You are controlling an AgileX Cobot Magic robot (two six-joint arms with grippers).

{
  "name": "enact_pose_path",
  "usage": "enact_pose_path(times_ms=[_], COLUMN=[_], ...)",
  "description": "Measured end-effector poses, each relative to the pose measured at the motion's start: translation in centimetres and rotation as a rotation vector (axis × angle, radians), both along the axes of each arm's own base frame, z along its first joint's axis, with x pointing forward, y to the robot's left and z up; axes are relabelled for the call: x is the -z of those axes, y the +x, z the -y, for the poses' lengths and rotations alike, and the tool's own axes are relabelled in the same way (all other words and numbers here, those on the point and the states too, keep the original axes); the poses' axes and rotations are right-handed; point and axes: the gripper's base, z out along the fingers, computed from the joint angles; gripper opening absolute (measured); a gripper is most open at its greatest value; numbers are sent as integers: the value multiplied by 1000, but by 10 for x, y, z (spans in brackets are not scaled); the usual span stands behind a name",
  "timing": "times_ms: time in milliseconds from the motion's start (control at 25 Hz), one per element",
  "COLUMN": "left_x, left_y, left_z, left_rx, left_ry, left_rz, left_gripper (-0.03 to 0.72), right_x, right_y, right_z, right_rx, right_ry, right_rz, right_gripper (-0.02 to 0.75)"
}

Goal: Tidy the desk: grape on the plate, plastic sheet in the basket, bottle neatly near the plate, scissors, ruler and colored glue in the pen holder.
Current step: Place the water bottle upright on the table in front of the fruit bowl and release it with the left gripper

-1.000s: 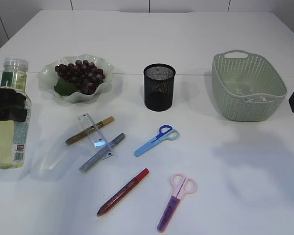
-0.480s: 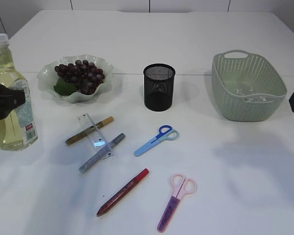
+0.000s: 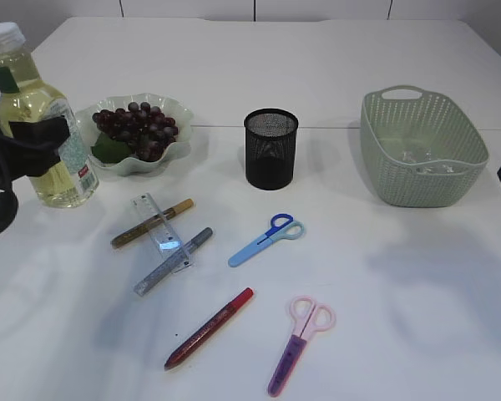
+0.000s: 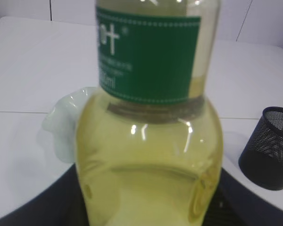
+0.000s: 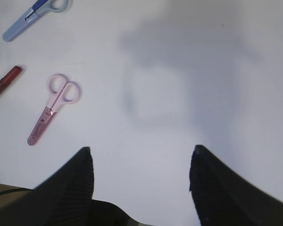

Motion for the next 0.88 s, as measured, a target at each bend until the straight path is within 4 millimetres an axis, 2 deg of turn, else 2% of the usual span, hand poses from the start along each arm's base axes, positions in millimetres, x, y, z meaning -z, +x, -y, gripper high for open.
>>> enact_pose_path(times_ms=[280, 440, 880], left_x=[34, 52, 69], left_y=[14, 18, 40], left_z=[3, 4, 4], left_rx=[8, 8, -19], left_ry=[5, 20, 81], left_rz=[62, 22, 24], left_gripper=[411, 411, 411], right_x=[-5, -9, -21], right_y=[-5, -9, -20], right_z=[4, 9, 15], right_rx=[-42, -42, -40], right_ry=[-51, -94, -151], right_rz=[35, 60, 118], right_gripper=[503, 503, 503])
